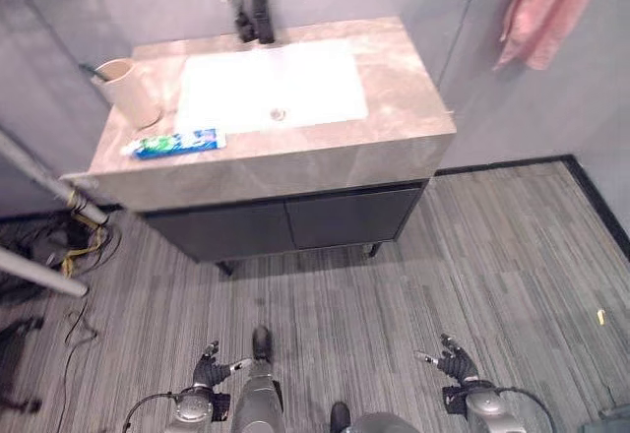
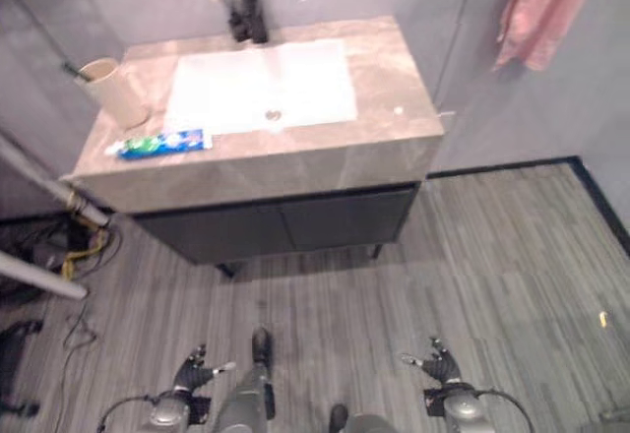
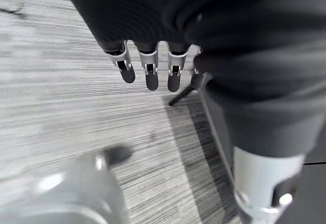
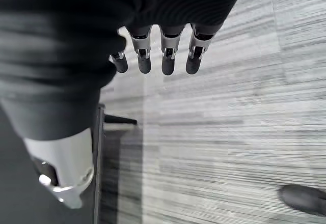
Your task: Put brush and paste in cup on sink, flatten towel.
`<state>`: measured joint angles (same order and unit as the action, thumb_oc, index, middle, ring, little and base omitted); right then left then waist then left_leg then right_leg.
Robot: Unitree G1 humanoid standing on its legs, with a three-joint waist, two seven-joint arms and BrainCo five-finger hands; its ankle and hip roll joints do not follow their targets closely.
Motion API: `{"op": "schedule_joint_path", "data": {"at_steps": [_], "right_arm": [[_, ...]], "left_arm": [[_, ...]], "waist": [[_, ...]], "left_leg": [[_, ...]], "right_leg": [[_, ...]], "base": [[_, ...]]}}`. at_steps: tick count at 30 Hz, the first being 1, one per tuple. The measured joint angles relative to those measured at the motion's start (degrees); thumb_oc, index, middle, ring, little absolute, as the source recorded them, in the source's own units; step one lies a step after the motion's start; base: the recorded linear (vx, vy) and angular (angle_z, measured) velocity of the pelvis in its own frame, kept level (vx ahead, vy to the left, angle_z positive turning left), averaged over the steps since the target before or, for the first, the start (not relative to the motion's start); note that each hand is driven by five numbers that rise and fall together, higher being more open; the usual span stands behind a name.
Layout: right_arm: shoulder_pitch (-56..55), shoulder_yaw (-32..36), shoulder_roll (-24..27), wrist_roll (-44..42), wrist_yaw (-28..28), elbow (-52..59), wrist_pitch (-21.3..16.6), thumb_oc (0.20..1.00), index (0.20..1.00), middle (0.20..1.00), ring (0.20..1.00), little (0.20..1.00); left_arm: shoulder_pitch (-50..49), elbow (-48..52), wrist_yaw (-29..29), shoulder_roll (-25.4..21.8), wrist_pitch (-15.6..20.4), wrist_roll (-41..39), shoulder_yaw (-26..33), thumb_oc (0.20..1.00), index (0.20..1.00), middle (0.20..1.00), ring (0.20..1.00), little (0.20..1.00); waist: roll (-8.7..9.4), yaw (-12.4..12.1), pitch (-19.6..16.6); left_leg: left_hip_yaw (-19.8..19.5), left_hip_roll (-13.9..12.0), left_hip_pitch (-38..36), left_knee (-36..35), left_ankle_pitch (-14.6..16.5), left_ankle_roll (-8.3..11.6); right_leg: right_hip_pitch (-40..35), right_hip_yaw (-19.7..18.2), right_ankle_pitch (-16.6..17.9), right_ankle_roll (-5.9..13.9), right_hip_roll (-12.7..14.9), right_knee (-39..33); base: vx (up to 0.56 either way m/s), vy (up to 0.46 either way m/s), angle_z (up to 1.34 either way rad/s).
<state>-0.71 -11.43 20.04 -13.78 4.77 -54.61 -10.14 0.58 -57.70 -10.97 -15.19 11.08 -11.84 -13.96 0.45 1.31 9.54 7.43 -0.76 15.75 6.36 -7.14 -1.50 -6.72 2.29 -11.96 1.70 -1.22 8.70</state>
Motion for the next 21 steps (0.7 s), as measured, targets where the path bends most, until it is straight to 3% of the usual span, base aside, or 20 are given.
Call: {"op": "schedule_joint_path", "data": {"at_steps": [1,2,3,5,6,7,8,10,12,13,14,15,16,17,19,21], "right_arm": [[-0.49,-0.04,0.4,0.0,-0.02,0.5,0.04,1.0,1.0,1.0,1.0,1.0],[-1.06,-0.86,-2.0,0.1,-0.16,1.13,0.47,1.0,1.0,1.0,1.0,1.0],[-0.48,-1.79,-2.77,0.13,-0.3,2.96,0.53,1.0,1.0,1.0,1.0,1.0],[-0.5,-2.54,-2.89,0.65,-0.92,6.42,0.12,1.0,1.0,1.0,1.0,1.0],[-0.04,-2.76,-2.6,1.24,-1.23,7.61,-0.08,1.0,1.0,1.0,1.0,1.0],[0.12,-2.97,-2.56,1.43,-1.33,8.37,-0.09,1.0,1.0,1.0,1.0,1.0],[0.5,-3.37,-2.56,1.74,-1.44,8.25,-0.06,1.0,1.0,1.0,1.0,1.0],[0.91,-3.52,-2.83,3.04,-2.08,7.45,0.38,1.0,1.0,1.0,1.0,1.0],[1.93,-3.51,-4.12,3.56,-2.43,6.21,0.47,1.0,1.0,1.0,1.0,1.0],[1.51,-3.75,-3.7,3.58,-2.44,6.39,0.45,1.0,1.0,1.0,1.0,1.0],[1.13,-3.99,-2.78,3.62,-2.51,6.46,0.49,1.0,1.0,1.0,1.0,1.0],[1.45,-3.95,-3.23,3.6,-2.41,6.52,0.67,1.0,1.0,1.0,1.0,1.0],[1.23,-3.81,-3.08,3.59,-2.49,6.98,0.66,1.0,1.0,1.0,1.0,1.0],[1.47,-3.8,-3.04,3.59,-2.49,7.14,0.67,1.0,1.0,1.0,1.0,1.0],[1.27,-3.85,-2.7,3.58,-2.44,8.37,0.6,1.0,1.0,1.0,1.0,1.0],[0.87,-4.65,-2.66,3.54,-2.41,7.91,0.55,1.0,1.0,1.0,1.0,1.0]], "left_arm": [[-0.25,0.69,0.0,-0.05,0.2,0.82,-0.08,1.0,1.0,1.0,1.0,1.0],[0.96,0.67,0.03,-2.13,0.32,1.13,-0.5,1.0,1.0,1.0,1.0,1.0],[1.08,1.55,0.09,-3.29,0.52,1.27,-0.63,1.0,1.0,1.0,1.0,1.0],[1.43,2.02,0.14,-3.75,0.48,1.48,-0.66,1.0,1.0,1.0,1.0,1.0],[1.78,2.73,0.24,-3.54,0.48,1.74,-0.81,1.0,1.0,1.0,1.0,1.0],[2.23,3.8,0.41,-3.67,0.6,1.89,-0.97,1.0,1.0,1.0,1.0,1.0],[3.25,3.8,0.49,-3.76,0.84,2.38,-0.93,1.0,1.0,1.0,1.0,1.0],[4.37,4.05,0.72,-3.88,0.94,3.43,-0.86,1.0,1.0,1.0,1.0,1.0],[4.12,3.69,0.78,-4.43,0.91,3.45,-1.23,1.0,1.0,1.0,1.0,1.0],[3.3,3.65,0.78,-4.4,0.92,3.46,-2.15,1.0,1.0,1.0,1.0,1.0],[2.32,3.81,0.9,-4.33,0.88,3.53,-2.92,1.0,1.0,1.0,1.0,1.0],[2.18,3.42,1.03,-4.92,0.6,3.55,-2.91,1.0,1.0,1.0,1.0,1.0],[2.22,2.95,1.04,-4.7,0.41,3.78,-2.6,1.0,1.0,1.0,1.0,1.0],[2.42,2.12,1.04,-4.52,0.37,3.94,-2.53,1.0,1.0,1.0,1.0,1.0],[2.92,1.17,1.03,-3.8,0.12,3.93,-2.54,1.0,1.0,1.0,1.0,1.0],[3.59,0.73,1.02,-3.04,0.34,3.93,-2.51,1.0,1.0,1.0,1.0,1.0]], "waist": [[-2.61,0.15,-1.21],[-0.98,0.81,-2.83],[-0.29,-0.01,-3.08],[0.29,-0.14,-3.32],[-0.08,-0.02,-3.54],[-0.15,-0.11,-3.86],[-0.01,-0.1,-3.85],[-0.29,-0.57,-3.82],[0.73,-0.69,-3.32],[0.57,-0.59,-3.85],[-0.69,-0.52,-4.21],[0.98,-0.27,-4.08],[1.06,-0.05,-3.96],[0.58,-0.13,-3.68],[-1.04,0.1,-2.07],[-1.58,0.97,-1.12]], "left_leg": [[0.15,-0.21,-1.57,-2.95,-4.35,-5.0],[1.26,0.82,-4.96,-4.81,0.25,-5.59],[2.47,1.23,-5.54,-4.2,2.16,-6.43],[1.45,2.7,-7.02,-3.74,3.0,-5.67],[1.0,3.91,-7.1,-2.48,4.52,-7.67],[1.14,5.32,-7.49,-2.29,5.35,-8.69],[1.07,6.28,-7.58,-2.25,5.41,-8.62],[1.18,6.56,-8.29,-2.38,5.43,-8.58],[1.91,7.49,-6.96,3.33,7.62,-8.95],[2.28,7.27,-8.6,0.69,7.01,-8.68],[1.09,6.49,-10.83,-1.78,10.89,-5.35],[1.11,8.12,-11.36,-2.1,10.98,-5.51],[0.93,8.15,-11.72,-2.92,11.26,-6.13],[1.17,7.67,-12.04,-3.66,11.14,-6.3],[1.41,6.07,-14.51,-5.46,11.07,-6.19],[0.88,5.11,-16.08,-5.9,11.51,-5.42]], "right_leg": [[1.18,0.4,-0.58,1.03,-1.63,4.37],[3.46,-0.46,-2.11,2.92,-0.2,12.93],[6.36,-0.15,-1.5,3.28,0.6,19.21],[9.64,1.64,-3.14,3.0,4.85,28.79],[9.63,1.26,-2.26,3.59,7.87,28.84],[9.46,1.04,1.28,4.18,11.43,27.9],[9.22,-0.53,3.15,5.46,12.84,26.89],[8.45,-0.68,6.31,6.71,12.67,26.09],[6.84,-1.3,11.61,5.84,12.79,27.03],[7.32,-1.9,11.9,5.91,12.86,28.94],[8.29,-2.53,11.56,5.98,11.87,32.13],[9.55,-5.36,10.74,5.7,12.43,34.96],[10.65,-8.05,7.44,5.78,10.76,35.5],[12.63,-7.51,4.08,5.42,10.01,34.55],[16.58,-2.34,-0.73,4.97,9.37,27.5],[21.2,-1.56,-0.81,4.78,7.51,19.02]], "base": [[0.36,0.466,-0.07],[0.27,0.371,-0.16],[0.29,0.387,-0.17],[0.19,0.217,-0.29],[0.2,0.216,-0.03],[0.2,0.21,0.19],[0.19,0.212,0.27],[0.17,0.201,0.31],[0.14,0.147,0.2],[0.14,0.093,-0.01],[0.13,0.08,-0.06],[0.13,0.086,-0.07],[0.11,0.053,-0.1],[0.12,0.014,-0.28],[0.13,-0.03,-0.31],[0.1,-0.068,0.01]]}}
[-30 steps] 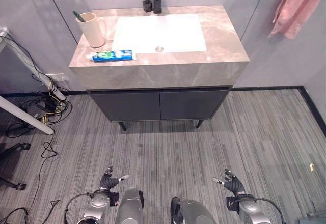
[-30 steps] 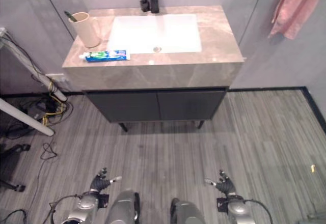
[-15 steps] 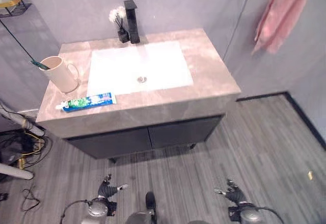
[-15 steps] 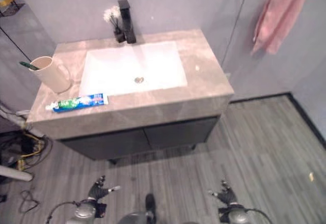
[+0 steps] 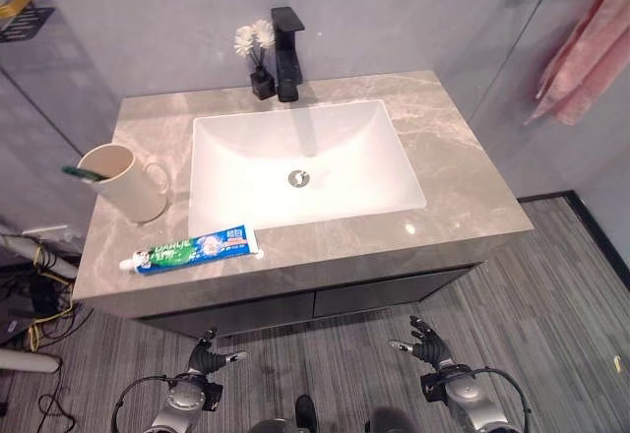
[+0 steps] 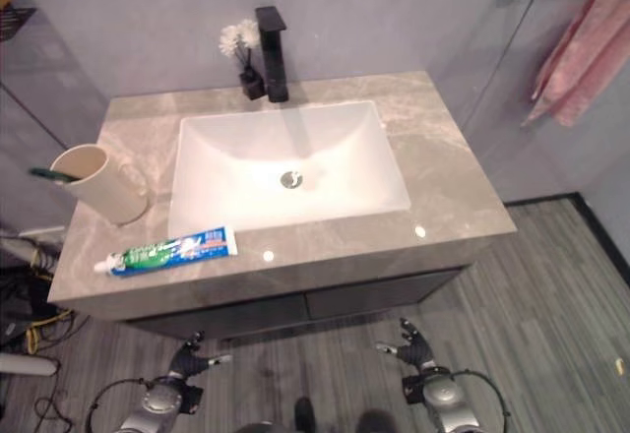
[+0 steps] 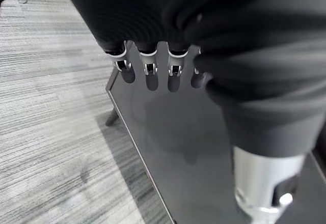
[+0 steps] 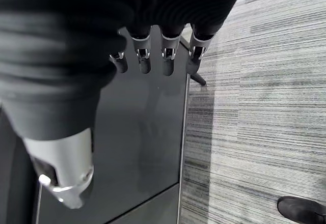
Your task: Put brush and paste in cup on sink, flatten towel.
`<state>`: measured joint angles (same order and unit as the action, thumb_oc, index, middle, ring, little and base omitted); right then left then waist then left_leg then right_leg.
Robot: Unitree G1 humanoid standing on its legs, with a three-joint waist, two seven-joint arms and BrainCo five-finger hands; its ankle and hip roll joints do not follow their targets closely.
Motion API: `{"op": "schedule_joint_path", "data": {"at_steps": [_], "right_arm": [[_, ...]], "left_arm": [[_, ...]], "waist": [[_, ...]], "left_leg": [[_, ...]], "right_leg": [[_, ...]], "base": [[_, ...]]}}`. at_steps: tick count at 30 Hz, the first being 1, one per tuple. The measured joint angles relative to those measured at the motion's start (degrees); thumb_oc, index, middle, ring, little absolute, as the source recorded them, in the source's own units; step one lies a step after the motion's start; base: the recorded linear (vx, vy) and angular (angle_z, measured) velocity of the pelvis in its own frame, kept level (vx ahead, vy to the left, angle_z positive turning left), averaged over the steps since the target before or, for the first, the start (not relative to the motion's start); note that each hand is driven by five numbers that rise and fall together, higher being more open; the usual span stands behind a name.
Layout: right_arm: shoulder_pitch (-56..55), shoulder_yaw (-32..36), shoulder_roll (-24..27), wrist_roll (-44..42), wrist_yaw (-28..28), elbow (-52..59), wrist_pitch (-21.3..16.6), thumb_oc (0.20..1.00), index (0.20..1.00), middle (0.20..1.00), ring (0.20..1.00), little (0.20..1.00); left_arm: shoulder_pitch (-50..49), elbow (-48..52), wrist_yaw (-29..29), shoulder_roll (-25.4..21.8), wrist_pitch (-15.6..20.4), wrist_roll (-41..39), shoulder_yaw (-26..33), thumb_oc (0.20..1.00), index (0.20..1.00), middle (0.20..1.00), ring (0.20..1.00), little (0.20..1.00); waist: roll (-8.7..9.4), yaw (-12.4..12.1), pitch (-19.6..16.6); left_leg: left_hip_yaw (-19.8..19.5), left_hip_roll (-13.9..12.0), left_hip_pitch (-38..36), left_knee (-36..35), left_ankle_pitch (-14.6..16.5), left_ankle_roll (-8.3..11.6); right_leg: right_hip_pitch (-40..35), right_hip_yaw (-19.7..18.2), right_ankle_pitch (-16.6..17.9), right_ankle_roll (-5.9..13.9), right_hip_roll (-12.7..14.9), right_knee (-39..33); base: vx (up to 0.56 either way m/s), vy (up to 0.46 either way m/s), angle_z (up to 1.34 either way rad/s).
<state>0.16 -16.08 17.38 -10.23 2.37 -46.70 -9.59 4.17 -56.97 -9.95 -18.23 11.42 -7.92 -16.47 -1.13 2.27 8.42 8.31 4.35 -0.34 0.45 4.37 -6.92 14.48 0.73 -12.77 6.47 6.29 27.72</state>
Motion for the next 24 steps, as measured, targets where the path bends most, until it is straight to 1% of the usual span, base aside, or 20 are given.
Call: {"op": "schedule_joint_path", "data": {"at_steps": [2,3,4,5,6,7,8,9,10,11,12,13,14,15,18,19,21,22,23,24], "right_arm": [[-0.49,-1.15,0.03,-0.01,-0.04,-0.21,0.04,1.0,1.0,1.0,1.0,1.0],[-0.49,-1.39,0.1,0.0,-0.04,-0.18,0.04,1.0,1.0,1.0,1.0,1.0],[-0.19,-1.67,0.21,0.03,-0.05,-0.12,0.0,1.0,1.0,1.0,1.0,1.0],[-0.43,-1.88,0.28,0.03,0.03,-0.04,0.04,1.0,1.0,1.0,1.0,1.0],[-1.42,-1.99,0.25,0.04,-0.02,-0.2,0.06,1.0,1.0,1.0,1.0,1.0],[-2.14,-2.09,0.14,0.06,-0.04,-0.52,0.05,1.0,1.0,1.0,1.0,1.0],[-2.38,-2.16,-0.06,0.07,-0.04,-1.12,0.02,1.0,1.0,1.0,1.0,1.0],[0.09,-1.41,0.87,0.21,-0.04,-1.12,0.01,1.0,1.0,1.0,1.0,1.0],[0.65,-1.29,1.39,0.32,-0.02,-0.96,-0.18,1.0,1.0,1.0,1.0,1.0],[0.89,-1.29,1.66,0.33,-0.03,-1.05,-0.18,1.0,1.0,1.0,1.0,1.0],[1.04,-1.24,2.08,0.37,-0.04,-0.95,-0.14,1.0,1.0,1.0,1.0,1.0],[1.04,-1.21,2.34,0.38,-0.05,-0.92,-0.14,1.0,1.0,1.0,1.0,1.0],[1.15,-1.21,2.62,0.38,-0.06,-0.95,-0.16,1.0,1.0,1.0,1.0,1.0],[0.99,-1.22,3.05,0.38,-0.06,-0.96,-0.17,1.0,1.0,1.0,1.0,1.0],[0.79,-1.21,3.94,0.35,0.01,-0.97,-0.18,1.0,1.0,1.0,1.0,1.0],[0.62,-1.24,4.14,0.35,0.02,-0.94,-0.18,1.0,1.0,1.0,1.0,1.0],[0.4,-1.32,4.18,0.35,0.03,-1.02,-0.19,1.0,1.0,1.0,1.0,1.0],[0.05,-1.29,4.49,0.35,0.1,-0.93,-0.28,1.0,1.0,1.0,1.0,1.0],[-0.29,-1.28,4.48,0.35,0.08,-0.94,-0.26,1.0,1.0,1.0,1.0,1.0],[-0.52,-1.31,4.3,0.36,0.13,-1.01,-0.24,1.0,1.0,1.0,1.0,1.0]], "left_arm": [[0.5,0.11,0.02,0.34,0.03,0.0,0.1,1.0,1.0,1.0,1.0,1.0],[0.56,0.09,-0.14,0.63,0.03,-0.04,0.31,1.0,1.0,1.0,1.0,1.0],[0.04,-0.33,-0.33,0.51,0.04,0.03,0.48,1.0,1.0,1.0,1.0,1.0],[-0.25,-0.51,-0.29,0.49,-0.1,0.16,0.38,1.0,1.0,1.0,1.0,1.0],[-0.87,-0.21,-0.29,0.51,-0.08,0.34,-0.02,1.0,1.0,1.0,1.0,1.0],[-1.7,0.22,-0.32,0.22,0.04,0.89,-0.11,1.0,1.0,1.0,1.0,1.0],[-2.46,0.12,-0.48,-0.26,0.07,1.62,-0.04,1.0,1.0,1.0,1.0,1.0],[-3.37,-0.18,-0.75,0.81,-0.1,1.7,0.44,1.0,1.0,1.0,1.0,1.0],[-3.64,-0.03,-0.74,1.23,-0.12,1.64,0.45,1.0,1.0,1.0,1.0,1.0],[-3.72,0.22,-0.72,1.31,-0.1,1.64,0.41,1.0,1.0,1.0,1.0,1.0],[-3.86,0.21,-0.64,1.51,-0.11,1.67,0.31,1.0,1.0,1.0,1.0,1.0],[-3.69,0.19,-0.61,1.58,-0.11,1.67,0.25,1.0,1.0,1.0,1.0,1.0],[-3.62,-0.07,-0.62,1.87,-0.17,1.66,0.28,1.0,1.0,1.0,1.0,1.0],[-3.68,-0.74,-0.6,2.15,-0.43,1.66,0.39,1.0,1.0,1.0,1.0,1.0],[-3.37,-0.77,-0.57,2.79,-0.41,1.66,0.29,1.0,1.0,1.0,1.0,1.0],[-2.66,-0.59,-0.42,2.84,-0.4,1.66,0.05,1.0,1.0,1.0,1.0,1.0],[-1.93,-0.6,-0.42,2.82,-0.41,1.66,-0.11,1.0,1.0,1.0,1.0,1.0],[-0.56,-0.31,-0.45,2.94,-0.41,1.64,-1.16,1.0,1.0,1.0,1.0,1.0],[0.41,-0.24,-0.44,2.75,-0.41,1.65,-2.57,1.0,1.0,1.0,1.0,1.0],[0.58,0.64,-0.34,2.58,-0.31,1.67,-2.64,1.0,1.0,1.0,1.0,1.0]], "waist": [[0.82,1.0,0.72],[1.32,1.16,0.92],[1.76,1.34,1.14],[2.47,1.95,1.73],[3.02,1.75,1.43],[4.13,1.71,0.78],[5.59,1.29,-0.17],[3.87,0.15,-0.01],[2.76,0.19,0.0],[2.7,0.1,-0.02],[2.19,0.04,-0.33],[2.19,-0.01,-0.29],[2.06,0.01,-0.37],[2.08,0.0,-0.36],[1.97,0.24,-0.38],[1.83,0.35,-0.23],[1.62,0.32,-0.09],[1.11,1.69,0.59],[0.95,1.93,0.82],[2.35,2.43,0.44]], "left_leg": [[-0.1,0.16,-1.41,-0.3,0.26,0.62],[-0.27,0.17,-1.91,-0.14,0.74,1.37],[-0.71,0.3,-2.25,0.22,1.38,2.38],[-1.76,0.46,-3.44,0.51,1.58,2.7],[-2.88,0.31,-5.2,0.37,1.91,3.2],[-2.85,0.46,-6.55,0.32,2.32,3.89],[-3.21,1.18,-7.31,0.42,3.17,4.72],[-2.67,-1.88,-7.48,0.95,4.17,6.18],[-3.01,-3.49,-7.57,0.78,4.35,6.79],[-3.03,-4.28,-7.55,1.31,4.66,7.47],[-3.09,-5.16,-7.48,1.71,4.94,7.87],[-3.06,-5.65,-7.04,2.86,4.92,7.87],[-3.1,-6.43,-6.6,3.88,4.92,7.88],[-3.12,-6.79,-5.85,5.85,4.88,7.8],[-3.73,-7.18,-4.49,7.14,4.86,7.72],[-4.91,-7.33,-3.52,5.88,4.11,7.98],[-5.01,-8.2,-2.98,5.32,4.25,8.04],[-4.98,-9.36,-2.08,4.37,4.96,8.16],[-3.31,-10.44,-1.16,4.28,5.01,8.13],[-1.22,-10.5,-1.0,4.48,4.32,8.85]], "right_leg": [[4.09,0.15,3.19,0.98,-0.3,-7.43],[5.77,0.24,5.58,1.2,-0.26,-9.75],[6.27,0.32,8.88,2.15,-0.05,-14.67],[5.87,0.04,11.28,1.81,0.25,-16.17],[4.8,0.06,12.8,0.66,0.58,-14.69],[2.78,0.02,15.89,0.03,0.66,-14.85],[1.22,-0.48,17.3,-1.11,0.57,-16.01],[-0.6,1.07,17.49,-2.23,-1.53,-19.2],[-1.77,2.59,17.39,-2.18,-2.66,-21.01],[-2.36,3.18,17.87,-3.22,-3.49,-22.26],[-2.96,3.63,17.52,-4.02,-4.68,-23.23],[-3.63,3.62,17.77,-5.02,-5.17,-24.06],[-4.23,3.9,18.09,-5.53,-5.6,-24.56],[-6.04,3.96,19.0,-7.01,-6.1,-26.79],[-6.72,4.29,19.39,-7.43,-6.49,-28.71],[-6.64,4.9,19.55,-7.62,-6.72,-28.97],[-6.53,5.49,19.65,-7.46,-7.24,-28.89],[-6.12,7.39,19.63,-7.42,-7.18,-27.78],[-3.35,7.65,17.69,-8.77,-6.83,-22.44],[-0.42,7.41,13.72,-7.71,-5.32,-18.09]], "base": [[0.17,-0.154,0.21],[0.11,-0.143,0.21],[0.03,-0.088,0.38],[0.03,-0.096,0.66],[0.02,-0.06,0.82],[0.09,-0.159,0.68],[0.14,-0.221,0.19],[0.2,-0.311,0.05],[0.12,-0.212,-0.1],[0.11,-0.187,0.1],[0.05,-0.099,0.04],[0.08,-0.147,0.02],[0.06,-0.148,0.01],[0.06,-0.147,0.01],[0.03,-0.11,0.11],[0.02,-0.082,0.24],[-0.01,-0.031,0.36],[0.01,0.046,0.81],[0.05,0.076,1.02],[0.06,0.118,0.78]]}}
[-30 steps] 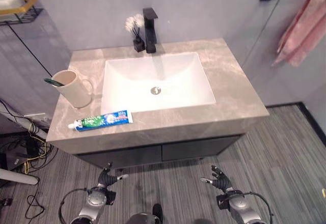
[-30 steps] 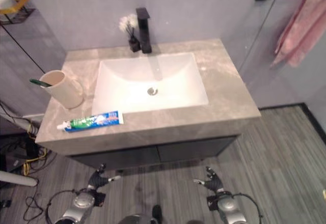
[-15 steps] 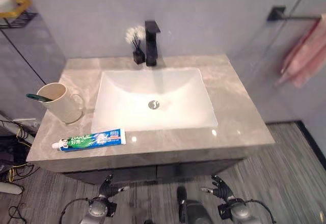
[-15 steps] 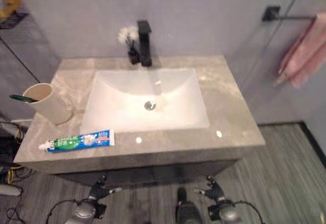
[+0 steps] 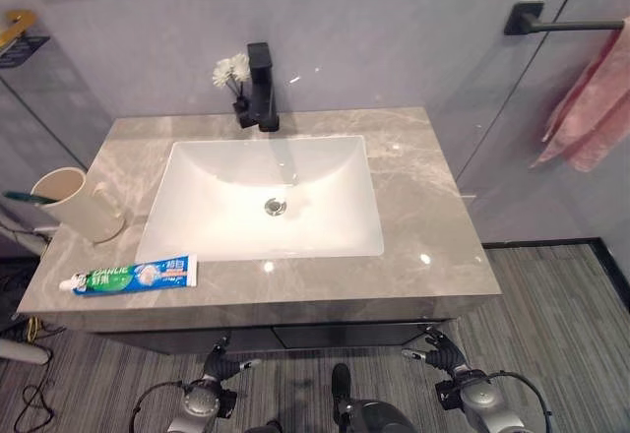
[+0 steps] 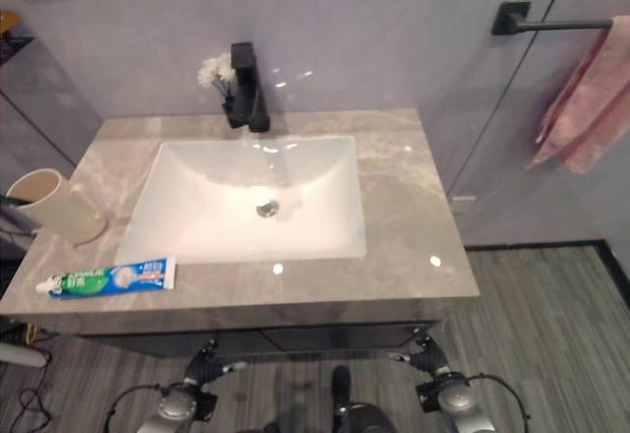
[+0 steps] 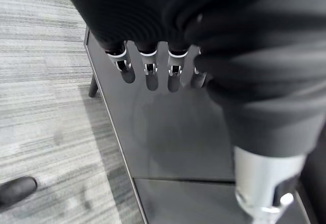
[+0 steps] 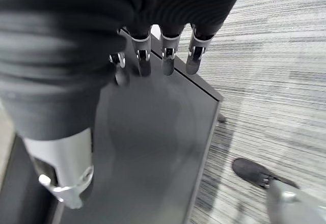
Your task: Put brush and paste in cup on sink, flatten towel.
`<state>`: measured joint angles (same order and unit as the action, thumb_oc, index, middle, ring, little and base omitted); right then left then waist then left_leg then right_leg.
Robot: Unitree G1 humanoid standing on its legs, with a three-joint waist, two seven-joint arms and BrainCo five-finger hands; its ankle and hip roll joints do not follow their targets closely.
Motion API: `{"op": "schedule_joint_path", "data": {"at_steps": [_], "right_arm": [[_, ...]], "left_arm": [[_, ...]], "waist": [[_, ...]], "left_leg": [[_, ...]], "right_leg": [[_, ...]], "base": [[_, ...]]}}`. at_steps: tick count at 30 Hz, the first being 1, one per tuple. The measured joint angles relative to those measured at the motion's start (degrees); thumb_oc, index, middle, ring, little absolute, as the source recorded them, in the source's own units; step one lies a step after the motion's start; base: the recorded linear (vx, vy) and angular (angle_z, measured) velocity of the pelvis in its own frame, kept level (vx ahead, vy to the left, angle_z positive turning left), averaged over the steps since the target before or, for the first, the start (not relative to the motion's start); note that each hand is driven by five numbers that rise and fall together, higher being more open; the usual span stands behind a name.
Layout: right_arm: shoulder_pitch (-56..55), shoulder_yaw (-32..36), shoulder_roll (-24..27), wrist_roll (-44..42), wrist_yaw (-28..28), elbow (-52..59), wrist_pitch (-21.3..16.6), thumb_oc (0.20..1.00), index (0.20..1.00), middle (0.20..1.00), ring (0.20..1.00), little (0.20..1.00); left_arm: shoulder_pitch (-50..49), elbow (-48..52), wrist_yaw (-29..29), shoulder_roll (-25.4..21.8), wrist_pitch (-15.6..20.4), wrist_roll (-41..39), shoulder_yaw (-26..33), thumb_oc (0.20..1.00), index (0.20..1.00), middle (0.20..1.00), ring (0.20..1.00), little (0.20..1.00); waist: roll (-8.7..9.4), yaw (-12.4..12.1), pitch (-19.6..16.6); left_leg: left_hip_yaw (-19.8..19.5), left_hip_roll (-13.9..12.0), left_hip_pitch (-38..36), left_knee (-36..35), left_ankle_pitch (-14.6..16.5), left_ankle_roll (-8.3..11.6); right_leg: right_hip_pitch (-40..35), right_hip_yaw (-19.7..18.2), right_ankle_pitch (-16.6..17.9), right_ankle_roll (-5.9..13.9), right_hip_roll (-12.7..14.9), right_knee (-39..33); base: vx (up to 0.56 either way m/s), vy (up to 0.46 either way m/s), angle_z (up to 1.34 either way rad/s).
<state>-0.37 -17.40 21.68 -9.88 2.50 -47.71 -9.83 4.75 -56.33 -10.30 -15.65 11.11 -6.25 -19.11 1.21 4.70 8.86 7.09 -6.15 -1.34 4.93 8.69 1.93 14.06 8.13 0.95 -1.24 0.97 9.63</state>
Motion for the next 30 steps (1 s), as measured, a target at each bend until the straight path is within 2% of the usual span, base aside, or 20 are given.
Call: {"op": "schedule_joint_path", "data": {"at_steps": [3,4,5,6,7,8,9,10,12,13,14,15,16,18,20,21,22,23,26,30], "right_arm": [[1.04,0.3,-0.18,-0.01,1.07,-0.49,0.07,1.0,1.0,1.0,1.0,1.0],[0.91,0.75,-0.35,-0.01,1.35,-0.62,0.06,1.0,1.0,1.0,1.0,1.0],[1.03,0.91,-0.22,-0.02,1.48,-0.62,0.06,1.0,1.0,1.0,1.0,1.0],[2.01,0.99,-0.39,-0.02,1.69,-0.65,0.05,1.0,1.0,1.0,1.0,1.0],[2.46,1.02,0.1,0.01,1.63,-0.76,-0.1,1.0,1.0,1.0,1.0,1.0],[2.38,1.93,0.4,0.0,1.58,-0.83,-0.1,1.0,1.0,1.0,1.0,1.0],[2.13,2.91,-0.54,-0.03,1.63,-0.83,0.11,1.0,1.0,1.0,1.0,1.0],[1.75,3.1,-1.59,-0.05,1.56,-0.55,0.33,1.0,1.0,1.0,1.0,1.0],[1.54,3.29,-1.67,-0.06,1.55,0.09,-0.08,1.0,1.0,1.0,1.0,1.0],[1.21,3.2,-1.05,-0.02,1.53,-0.24,0.05,1.0,1.0,1.0,1.0,1.0],[0.95,2.9,-1.14,0.02,1.27,-0.66,0.29,1.0,1.0,1.0,1.0,1.0],[0.16,2.25,-1.5,0.23,1.14,-0.28,0.52,1.0,1.0,1.0,1.0,1.0],[-0.51,1.83,-2.02,0.86,1.14,0.12,0.51,1.0,1.0,1.0,1.0,1.0],[0.94,1.17,-2.24,1.69,1.2,0.02,0.75,1.0,1.0,1.0,1.0,1.0],[2.81,0.14,-2.88,1.71,1.21,0.03,0.76,1.0,1.0,1.0,1.0,1.0],[3.4,-1.13,-3.38,1.72,1.15,0.11,0.76,1.0,1.0,1.0,1.0,1.0],[2.9,-2.05,-3.24,1.76,0.99,0.51,0.83,1.0,1.0,1.0,1.0,1.0],[2.75,-2.96,-3.31,2.06,0.83,1.74,0.77,1.0,1.0,1.0,1.0,1.0],[3.13,-3.11,-2.6,4.06,0.55,1.8,0.8,1.0,1.0,1.0,1.0,1.0],[1.94,-2.14,-0.21,4.22,-0.17,2.9,0.77,1.0,1.0,1.0,1.0,1.0]], "left_arm": [[0.22,0.01,-0.09,-0.12,0.01,-0.01,0.09,1.0,1.0,1.0,1.0,1.0],[0.81,0.03,-0.24,-0.09,0.01,0.01,-0.13,1.0,1.0,1.0,1.0,1.0],[0.81,0.03,-0.39,0.11,0.06,0.0,-0.18,1.0,1.0,1.0,1.0,1.0],[0.38,0.04,-0.42,0.21,0.04,0.03,-0.32,1.0,1.0,1.0,1.0,1.0],[-0.06,0.15,-0.44,0.64,0.08,0.11,-0.38,1.0,1.0,1.0,1.0,1.0],[-0.07,1.29,-0.46,0.22,0.28,0.23,-1.03,1.0,1.0,1.0,1.0,1.0],[0.1,1.49,-0.48,-1.07,0.58,0.47,-1.37,1.0,1.0,1.0,1.0,1.0],[-0.38,0.99,-0.61,-1.88,0.38,0.49,-1.14,1.0,1.0,1.0,1.0,1.0],[-0.66,1.4,-0.58,-2.48,0.36,0.51,-1.15,1.0,1.0,1.0,1.0,1.0],[-0.56,2.27,-0.65,-1.97,0.56,0.56,-0.82,1.0,1.0,1.0,1.0,1.0],[-0.36,2.63,-0.72,-1.84,0.86,0.56,-0.56,1.0,1.0,1.0,1.0,1.0],[-0.47,3.35,-0.64,-2.44,0.98,0.66,-0.57,1.0,1.0,1.0,1.0,1.0],[-0.56,3.56,-0.65,-3.38,1.06,0.7,-0.62,1.0,1.0,1.0,1.0,1.0],[-0.45,3.09,-0.7,-3.75,0.92,0.97,-0.32,1.0,1.0,1.0,1.0,1.0],[-0.42,3.12,-0.72,-4.55,0.93,2.14,-0.09,1.0,1.0,1.0,1.0,1.0],[0.02,3.56,-0.75,-4.74,0.92,2.34,0.45,1.0,1.0,1.0,1.0,1.0],[-2.35,7.95,-0.71,-4.78,1.06,2.38,1.0,1.0,1.0,1.0,1.0,1.0],[-4.76,10.0,-0.57,-6.65,1.09,2.38,0.64,1.0,1.0,1.0,1.0,1.0],[-8.58,12.1,0.04,-7.74,0.95,2.53,1.91,1.0,1.0,1.0,1.0,1.0],[-14.57,18.91,2.06,-8.12,0.96,2.86,2.32,1.0,1.0,1.0,1.0,1.0]], "waist": [[1.29,-0.33,0.6],[2.49,-0.01,1.08],[2.52,0.06,1.11],[1.16,-0.01,0.96],[-1.3,-0.43,0.52],[-3.58,0.07,0.22],[-2.13,-0.02,0.77],[-1.11,-0.85,0.53],[-0.54,-0.58,-0.05],[-1.64,-0.49,-0.1],[-2.31,-0.54,-0.14],[-1.14,-0.43,-0.78],[0.98,-0.76,-1.57],[1.03,-0.54,-1.0],[1.54,-0.73,-0.67],[0.64,-0.92,0.24],[-1.29,-3.16,0.34],[-0.33,-4.59,0.08],[1.32,-4.22,-0.2],[-0.42,-4.03,-1.22]], "left_leg": [[-1.76,-0.47,1.56,1.84,-1.02,0.95],[-1.11,-2.83,1.57,-0.07,-2.74,3.81],[-0.82,-4.06,1.34,-1.74,-3.61,5.01],[-0.79,-3.55,0.15,-5.35,-4.13,5.15],[-1.3,-4.62,0.27,-7.03,-3.24,3.94],[-1.79,-5.17,0.16,-6.95,-2.68,3.68],[-2.5,-3.57,-1.06,-7.04,-5.4,4.8],[-1.09,-2.04,-1.85,-5.23,-5.35,3.87],[0.31,0.4,-1.48,-4.32,-4.56,2.05],[2.33,1.09,-0.11,-3.94,-4.39,0.72],[2.66,1.16,0.97,-3.33,-4.17,0.18],[2.8,2.92,1.09,-3.14,-4.43,-0.95],[3.24,4.86,1.75,-3.03,-4.92,-0.8],[4.77,6.04,2.78,-3.05,-5.25,-1.29],[6.48,6.62,3.57,-2.72,-5.35,-1.85],[6.91,5.85,4.23,-3.07,-5.96,-3.27],[7.86,3.41,3.59,-4.98,-7.17,-3.58],[8.38,3.28,3.07,-6.0,-8.02,-2.87],[7.46,4.2,1.91,-6.88,-8.98,-1.41],[7.13,1.67,0.53,-10.17,-11.19,0.82]], "right_leg": [[-1.57,-0.94,0.89,-0.72,0.81,-3.16],[-3.35,-1.53,1.79,0.7,1.89,-6.75],[-3.76,-1.76,1.95,1.21,2.21,-8.28],[-4.14,-1.81,-0.68,5.47,2.74,-11.01],[-3.59,-0.96,-2.41,5.94,1.52,-9.72],[-1.69,-1.48,-1.36,5.47,0.4,-4.32],[-1.77,-2.91,3.5,3.69,1.3,-4.03],[-1.45,-4.97,2.5,4.05,2.27,-3.44],[-1.43,-5.28,2.91,4.67,4.56,-4.42],[-0.92,-5.17,3.99,6.1,6.56,-4.81],[0.1,-4.63,3.66,6.25,6.97,-0.75],[-0.32,-4.79,3.93,6.52,8.61,0.28],[-0.83,-6.0,3.34,7.9,10.25,-1.82],[-1.05,-6.39,8.24,9.49,11.29,-6.34],[-1.02,-6.74,12.29,9.72,12.02,-9.73],[-0.84,-5.03,10.73,10.24,11.69,-8.67],[-1.6,1.38,4.79,10.11,10.43,-1.5],[-7.17,3.87,3.66,10.93,11.15,-4.64],[-14.19,3.08,4.01,10.6,11.23,-14.52],[-14.26,3.32,3.42,9.03,8.27,-14.97]], "base": [[0.04,0.183,0.29],[0.05,0.232,0.2],[0.08,0.379,-0.18],[0.09,0.443,-0.55],[0.07,0.358,-0.69],[0.03,0.275,-0.36],[0.01,0.225,-0.69],[0.0,0.304,-0.65],[-0.03,0.209,-0.57],[-0.09,0.255,-0.39],[-0.12,0.301,-0.26],[-0.1,0.202,-0.07],[-0.1,0.137,-0.11],[-0.12,0.102,-0.31],[-0.09,0.08,-0.34],[-0.05,0.043,-0.33],[-0.02,-0.035,-0.45],[0.03,-0.094,-0.34],[0.06,-0.09,0.1],[0.03,-0.07,0.0]]}}
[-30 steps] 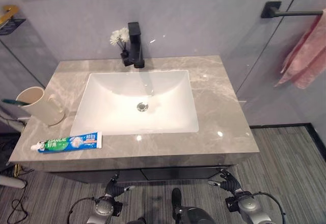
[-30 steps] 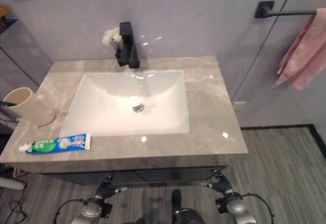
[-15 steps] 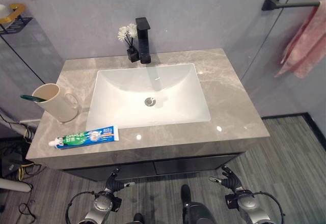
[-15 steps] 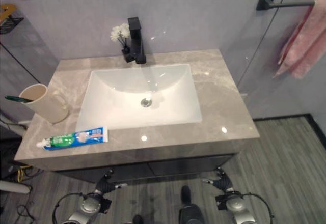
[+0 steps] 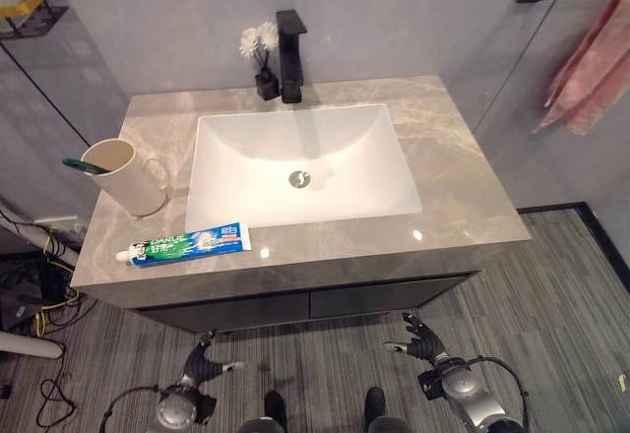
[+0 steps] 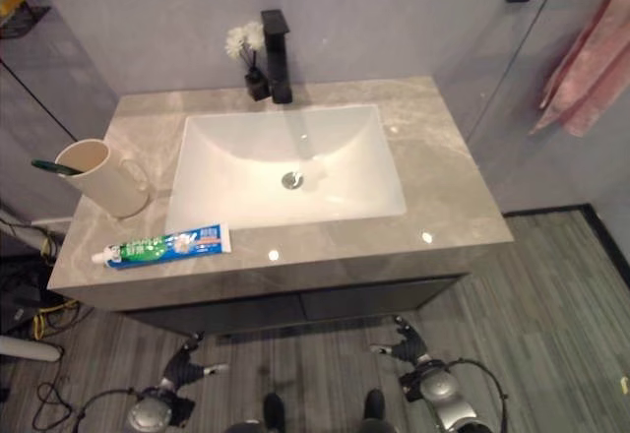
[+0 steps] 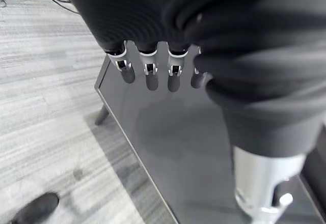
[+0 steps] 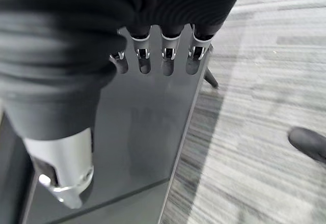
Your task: Put brush and paste in cup on sink, flatten towel.
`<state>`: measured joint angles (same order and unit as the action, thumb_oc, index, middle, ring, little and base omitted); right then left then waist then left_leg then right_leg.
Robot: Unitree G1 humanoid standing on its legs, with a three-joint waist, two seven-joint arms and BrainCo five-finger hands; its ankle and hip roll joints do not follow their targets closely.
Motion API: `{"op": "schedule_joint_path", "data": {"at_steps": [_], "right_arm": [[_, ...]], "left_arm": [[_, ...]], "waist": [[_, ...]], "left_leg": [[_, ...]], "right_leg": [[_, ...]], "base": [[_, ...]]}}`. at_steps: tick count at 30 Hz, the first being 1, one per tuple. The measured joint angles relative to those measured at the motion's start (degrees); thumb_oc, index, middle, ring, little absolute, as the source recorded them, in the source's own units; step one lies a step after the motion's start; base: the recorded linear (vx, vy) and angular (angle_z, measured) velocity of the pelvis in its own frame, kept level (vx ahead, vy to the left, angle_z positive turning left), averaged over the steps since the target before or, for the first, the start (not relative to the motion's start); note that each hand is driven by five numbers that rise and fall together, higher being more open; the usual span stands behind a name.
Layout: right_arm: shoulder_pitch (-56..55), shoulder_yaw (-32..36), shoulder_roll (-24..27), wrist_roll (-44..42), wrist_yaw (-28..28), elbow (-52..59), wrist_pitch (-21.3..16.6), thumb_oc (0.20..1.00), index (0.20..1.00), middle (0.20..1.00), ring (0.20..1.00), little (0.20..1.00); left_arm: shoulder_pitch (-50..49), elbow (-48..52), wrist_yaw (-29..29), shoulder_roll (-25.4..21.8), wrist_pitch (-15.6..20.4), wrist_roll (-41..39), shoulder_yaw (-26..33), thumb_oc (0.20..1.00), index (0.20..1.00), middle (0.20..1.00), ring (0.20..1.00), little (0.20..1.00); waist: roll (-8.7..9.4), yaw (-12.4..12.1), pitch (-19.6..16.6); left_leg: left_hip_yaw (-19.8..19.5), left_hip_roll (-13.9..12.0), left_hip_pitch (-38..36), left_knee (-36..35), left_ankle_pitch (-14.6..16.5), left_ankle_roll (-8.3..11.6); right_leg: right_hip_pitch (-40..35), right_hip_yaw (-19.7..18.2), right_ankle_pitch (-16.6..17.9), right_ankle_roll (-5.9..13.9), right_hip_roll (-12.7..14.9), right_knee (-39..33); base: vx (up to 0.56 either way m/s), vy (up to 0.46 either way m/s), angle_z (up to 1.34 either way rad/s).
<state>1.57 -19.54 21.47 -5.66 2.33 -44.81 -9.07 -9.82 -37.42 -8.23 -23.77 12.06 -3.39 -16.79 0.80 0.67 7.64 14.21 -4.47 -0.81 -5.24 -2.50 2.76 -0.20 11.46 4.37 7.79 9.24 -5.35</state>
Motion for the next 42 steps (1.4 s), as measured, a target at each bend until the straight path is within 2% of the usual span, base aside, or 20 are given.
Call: {"op": "schedule_joint_path", "data": {"at_steps": [4,5,9,14,18,20,21,22,27,32,42], "right_arm": [[-2.66,3.11,1.69,-0.28,0.01,0.04,0.12,1.0,1.0,1.0,1.0,1.0],[-3.09,2.99,1.83,-0.29,-0.15,0.05,0.12,1.0,1.0,1.0,1.0,1.0],[-3.9,2.52,1.74,-0.33,-0.7,-0.11,0.11,1.0,1.0,1.0,1.0,1.0],[-3.52,0.51,0.67,-0.33,-1.9,-1.86,0.19,1.0,1.0,1.0,1.0,1.0],[-3.55,0.03,-1.76,-0.3,-2.6,-3.41,0.35,1.0,1.0,1.0,1.0,1.0],[-3.64,-0.02,-2.49,-0.31,-2.64,-3.22,0.34,1.0,1.0,1.0,1.0,1.0],[-3.74,0.01,-2.57,-0.31,-2.64,-3.16,0.34,1.0,1.0,1.0,1.0,1.0],[-4.27,0.35,-2.53,-0.31,-2.63,-3.12,0.34,1.0,1.0,1.0,1.0,1.0],[-6.09,0.63,-2.35,-0.31,-2.64,-3.17,0.36,1.0,1.0,1.0,1.0,1.0],[-8.33,3.97,-2.2,-0.33,-2.69,-3.01,0.32,1.0,1.0,1.0,1.0,1.0],[-10.19,5.41,-1.0,-0.33,-2.78,-2.82,0.3,1.0,1.0,1.0,1.0,1.0]], "left_arm": [[-2.6,11.28,4.57,-4.25,0.07,1.97,-2.87,1.0,1.0,1.0,1.0,1.0],[-2.48,17.07,6.54,-7.1,-0.14,2.45,-3.85,1.0,1.0,1.0,1.0,1.0],[-0.9,27.99,10.04,-12.05,0.22,3.45,-4.24,1.0,1.0,1.0,1.0,1.0],[3.13,39.54,14.73,-14.41,0.32,1.75,-4.45,1.0,1.0,1.0,1.0,1.0],[7.93,45.33,15.39,-14.67,0.1,1.05,-3.98,1.0,1.0,1.0,1.0,1.0],[9.97,49.62,14.63,-14.71,1.23,1.02,-1.43,1.0,1.0,1.0,1.0,1.0],[10.83,51.53,13.07,-15.05,2.5,1.06,1.62,1.0,1.0,1.0,1.0,1.0],[11.29,51.91,10.52,-16.82,3.92,1.18,6.93,1.0,1.0,1.0,1.0,1.0],[7.87,50.18,6.55,-19.26,4.17,2.23,14.33,1.0,1.0,1.0,1.0,1.0],[3.47,43.87,4.12,-24.17,4.37,6.27,20.24,1.0,1.0,1.0,1.0,1.0],[-0.07,37.75,2.08,-26.01,4.41,8.86,23.37,1.0,1.0,1.0,1.0,1.0]], "waist": [[-0.61,0.17,-0.74],[-0.79,0.38,-1.52],[-1.18,0.49,-3.0],[-0.99,0.44,-4.08],[-0.27,0.82,-4.84],[-0.14,1.12,-4.92],[-0.16,1.57,-5.04],[-0.32,1.81,-5.1],[-0.93,1.66,-5.2],[-1.61,1.55,-5.13],[-2.27,0.31,-4.23]], "left_leg": [[-1.36,-1.85,0.6,-0.15,-0.51,0.8],[-1.66,-2.18,1.03,0.02,-0.85,1.09],[-2.57,-2.34,1.49,0.08,-1.23,1.6],[-2.76,-2.22,0.65,0.08,-1.35,1.58],[-2.73,-2.16,0.43,0.09,-1.32,1.55],[-2.61,-2.08,-0.2,0.07,-1.23,1.5],[-2.61,-2.04,-0.24,-0.01,-1.21,1.49],[-2.48,-2.07,-0.23,-0.12,-1.21,1.5],[-2.45,-1.99,-0.34,0.08,-1.22,1.49],[-1.94,-1.91,-0.18,0.08,-1.21,1.49],[-0.9,-1.88,1.66,-0.15,-1.14,1.54]], "right_leg": [[-0.18,0.91,-0.52,-0.87,-1.91,0.02],[0.2,1.15,-0.3,-1.39,-2.32,0.1],[0.07,2.05,-0.24,-1.59,-2.5,0.44],[-0.9,2.35,-0.3,-1.57,-2.41,0.46],[-1.08,2.35,-0.35,-1.55,-2.35,0.46],[-1.65,2.17,-0.38,-1.51,-2.21,0.45],[-1.72,2.16,-0.4,-1.49,-2.15,0.45],[-1.72,2.01,-0.4,-1.49,-2.2,0.46],[-1.65,1.96,-0.37,-1.53,-2.13,0.45],[-1.14,1.5,-0.35,-1.51,-1.99,0.44],[1.36,0.25,0.05,-1.33,-1.96,0.28]], "base": [[0.01,-0.061,0.1],[0.0,-0.068,0.06],[0.01,-0.04,0.12],[0.02,-0.003,0.02],[0.01,0.002,0.01],[0.03,0.015,-0.03],[0.04,0.021,-0.04],[0.03,0.029,-0.02],[0.0,0.0,0.0],[-0.01,0.018,-0.04],[-0.02,0.022,-0.06]]}}
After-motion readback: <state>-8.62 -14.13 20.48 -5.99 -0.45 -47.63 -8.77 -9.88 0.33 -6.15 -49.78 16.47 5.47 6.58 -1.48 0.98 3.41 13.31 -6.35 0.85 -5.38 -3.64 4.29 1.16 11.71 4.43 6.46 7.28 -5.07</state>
